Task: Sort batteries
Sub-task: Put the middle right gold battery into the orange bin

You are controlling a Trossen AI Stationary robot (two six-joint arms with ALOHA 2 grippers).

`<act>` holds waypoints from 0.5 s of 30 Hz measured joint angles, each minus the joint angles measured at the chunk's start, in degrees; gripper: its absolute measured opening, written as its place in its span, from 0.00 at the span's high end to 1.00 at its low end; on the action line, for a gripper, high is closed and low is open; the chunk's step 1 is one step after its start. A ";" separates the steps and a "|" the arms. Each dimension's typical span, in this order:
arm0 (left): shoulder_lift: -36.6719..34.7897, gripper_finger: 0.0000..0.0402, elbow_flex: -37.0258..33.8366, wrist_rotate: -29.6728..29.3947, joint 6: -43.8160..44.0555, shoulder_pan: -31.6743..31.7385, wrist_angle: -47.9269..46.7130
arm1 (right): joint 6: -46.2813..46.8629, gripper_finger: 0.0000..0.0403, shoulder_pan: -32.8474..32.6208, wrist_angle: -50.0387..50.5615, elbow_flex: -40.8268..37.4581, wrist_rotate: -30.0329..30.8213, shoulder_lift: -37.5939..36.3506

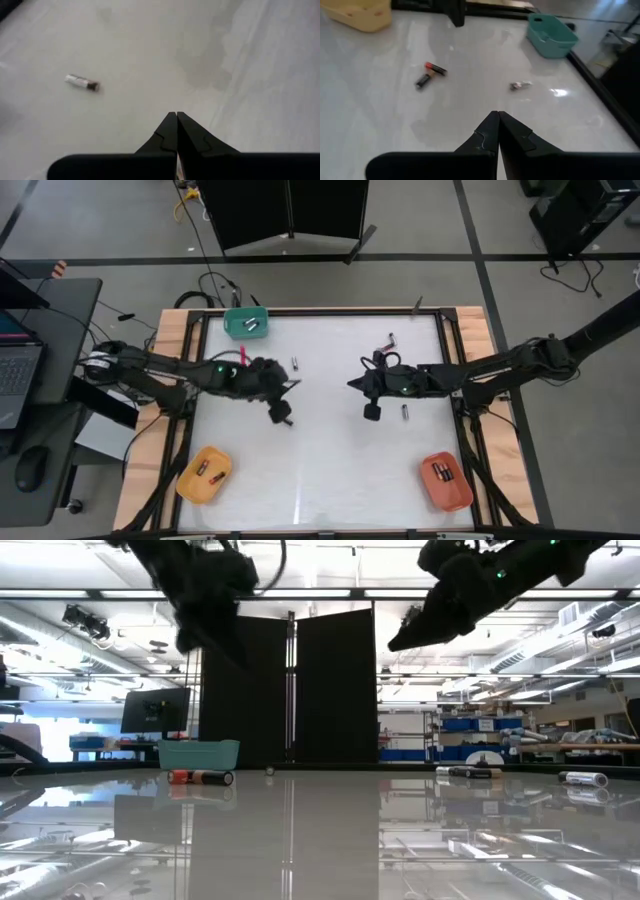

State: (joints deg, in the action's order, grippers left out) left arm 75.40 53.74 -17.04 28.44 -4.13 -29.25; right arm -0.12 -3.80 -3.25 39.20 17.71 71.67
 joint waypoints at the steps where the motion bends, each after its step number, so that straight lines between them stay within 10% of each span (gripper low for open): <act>1: 0.00 0.99 -1.32 1.44 -1.27 1.39 2.98 | 0.20 0.95 -0.27 1.33 0.00 1.36 -0.83; 15: 0.00 0.91 -8.23 3.91 -10.39 10.16 23.66 | 20.70 0.90 2.15 23.87 0.00 6.11 -3.75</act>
State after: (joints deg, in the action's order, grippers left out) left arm 75.40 45.52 -13.13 18.05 6.03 -5.60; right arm 20.58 -1.65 20.63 39.20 23.82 67.92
